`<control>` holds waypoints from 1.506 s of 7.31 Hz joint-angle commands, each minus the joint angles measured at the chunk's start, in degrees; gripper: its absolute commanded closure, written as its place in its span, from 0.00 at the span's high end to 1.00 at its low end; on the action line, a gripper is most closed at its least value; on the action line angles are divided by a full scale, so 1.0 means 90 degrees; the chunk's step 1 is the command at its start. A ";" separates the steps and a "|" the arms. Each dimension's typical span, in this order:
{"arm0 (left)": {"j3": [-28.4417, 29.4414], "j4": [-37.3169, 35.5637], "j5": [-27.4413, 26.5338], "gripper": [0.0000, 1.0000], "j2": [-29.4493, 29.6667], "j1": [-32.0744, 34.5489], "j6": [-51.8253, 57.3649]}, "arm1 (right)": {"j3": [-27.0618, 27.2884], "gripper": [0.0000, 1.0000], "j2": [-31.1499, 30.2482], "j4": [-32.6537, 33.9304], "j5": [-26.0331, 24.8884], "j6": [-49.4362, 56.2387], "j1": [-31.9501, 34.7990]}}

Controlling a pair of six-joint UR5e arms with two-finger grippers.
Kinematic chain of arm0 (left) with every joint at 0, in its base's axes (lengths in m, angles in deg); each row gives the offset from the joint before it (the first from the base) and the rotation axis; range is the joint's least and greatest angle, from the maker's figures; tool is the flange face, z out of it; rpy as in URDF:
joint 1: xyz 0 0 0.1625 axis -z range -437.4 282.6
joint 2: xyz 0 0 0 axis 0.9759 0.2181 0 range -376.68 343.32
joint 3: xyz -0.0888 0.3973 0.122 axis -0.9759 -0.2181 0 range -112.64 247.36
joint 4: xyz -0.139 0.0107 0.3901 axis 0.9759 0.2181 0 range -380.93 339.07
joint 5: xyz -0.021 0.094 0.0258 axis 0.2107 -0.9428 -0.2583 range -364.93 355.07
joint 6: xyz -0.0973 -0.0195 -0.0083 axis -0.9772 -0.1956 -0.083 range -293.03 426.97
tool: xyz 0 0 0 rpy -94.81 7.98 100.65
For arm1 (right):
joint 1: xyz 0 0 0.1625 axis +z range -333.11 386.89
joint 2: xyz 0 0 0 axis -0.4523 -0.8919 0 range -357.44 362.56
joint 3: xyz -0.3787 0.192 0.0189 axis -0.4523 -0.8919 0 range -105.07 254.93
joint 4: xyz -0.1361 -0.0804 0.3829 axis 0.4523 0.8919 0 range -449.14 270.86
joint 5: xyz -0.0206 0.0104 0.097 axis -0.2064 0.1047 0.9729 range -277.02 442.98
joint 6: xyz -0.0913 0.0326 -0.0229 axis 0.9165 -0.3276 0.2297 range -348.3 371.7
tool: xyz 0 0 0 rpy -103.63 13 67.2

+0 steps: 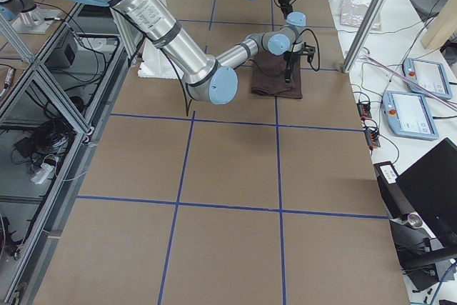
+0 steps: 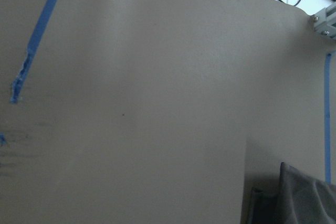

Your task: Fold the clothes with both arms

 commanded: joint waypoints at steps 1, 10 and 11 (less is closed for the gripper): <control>-0.0350 -0.0063 -0.0003 1.00 -0.0140 0.0140 0.0037 | -0.0078 1.00 0.0008 0.0020 -0.0237 0.0497 -0.0116; -0.0918 -0.0445 -0.0013 1.00 -0.0150 0.0180 0.0027 | -0.1191 1.00 0.0545 -0.0526 -0.0726 0.0871 -0.0106; -0.0918 -0.0513 -0.0013 1.00 -0.0131 0.0170 0.0027 | -0.1404 1.00 0.0535 -0.0749 -0.0745 0.0871 -0.0106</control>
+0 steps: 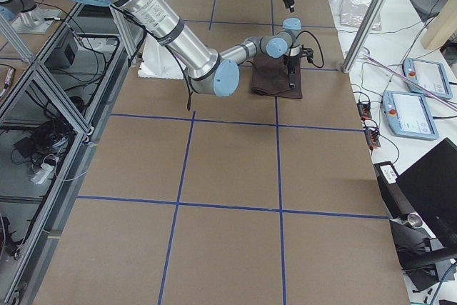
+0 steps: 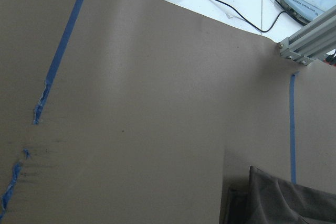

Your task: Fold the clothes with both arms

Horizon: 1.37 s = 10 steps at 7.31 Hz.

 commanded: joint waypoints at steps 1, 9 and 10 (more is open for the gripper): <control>-0.0014 -0.0052 0.0000 1.00 0.0028 -0.0005 -0.0003 | -0.0269 1.00 0.0014 -0.0236 -0.0028 0.0015 0.0000; -0.0150 -0.0178 -0.0010 1.00 0.0048 -0.0014 0.0006 | 0.0286 1.00 0.0014 0.0503 0.0968 0.0201 0.0147; -0.0170 -0.0179 -0.0010 1.00 0.0048 -0.0014 0.0016 | 0.0287 1.00 -0.0025 0.0544 0.0968 0.0201 0.0117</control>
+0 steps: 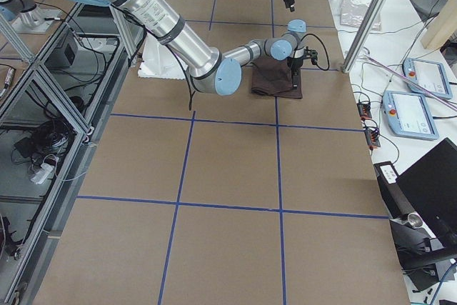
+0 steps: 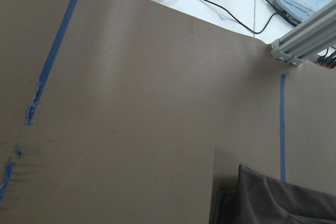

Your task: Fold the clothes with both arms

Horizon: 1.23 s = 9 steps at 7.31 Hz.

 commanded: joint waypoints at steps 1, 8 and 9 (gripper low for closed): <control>-0.0047 -0.0043 0.0006 1.00 0.0016 -0.0003 0.0010 | 0.0017 1.00 -0.0072 0.0167 0.0075 0.0035 -0.0070; -0.0213 -0.0092 -0.0003 1.00 0.0026 -0.0023 -0.0009 | -0.0335 1.00 -0.0179 0.0177 -0.0355 0.0796 0.0192; -0.0213 -0.0092 -0.0003 1.00 0.0026 -0.0023 -0.0019 | -0.0335 1.00 -0.0257 0.0187 -0.0365 0.0971 0.0261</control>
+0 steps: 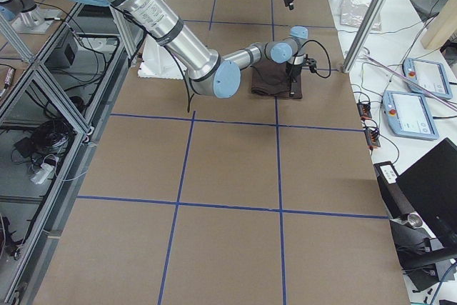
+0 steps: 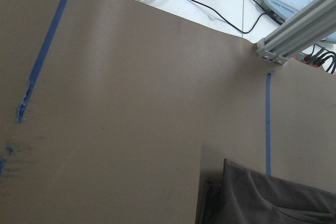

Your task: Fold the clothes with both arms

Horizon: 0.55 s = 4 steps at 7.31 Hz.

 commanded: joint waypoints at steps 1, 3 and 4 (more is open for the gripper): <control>-0.0039 -0.0013 -0.0002 1.00 0.0007 -0.0004 -0.0011 | -0.0009 1.00 -0.0169 0.0011 -0.0035 0.0375 0.0170; -0.0040 -0.0013 -0.0002 1.00 -0.0003 -0.0014 -0.0011 | 0.0069 1.00 -0.0210 0.0011 -0.0064 0.0650 0.0394; -0.0146 -0.0023 0.0056 1.00 -0.0090 0.0005 0.0018 | 0.0427 1.00 -0.0239 0.0069 0.0245 0.0650 0.0531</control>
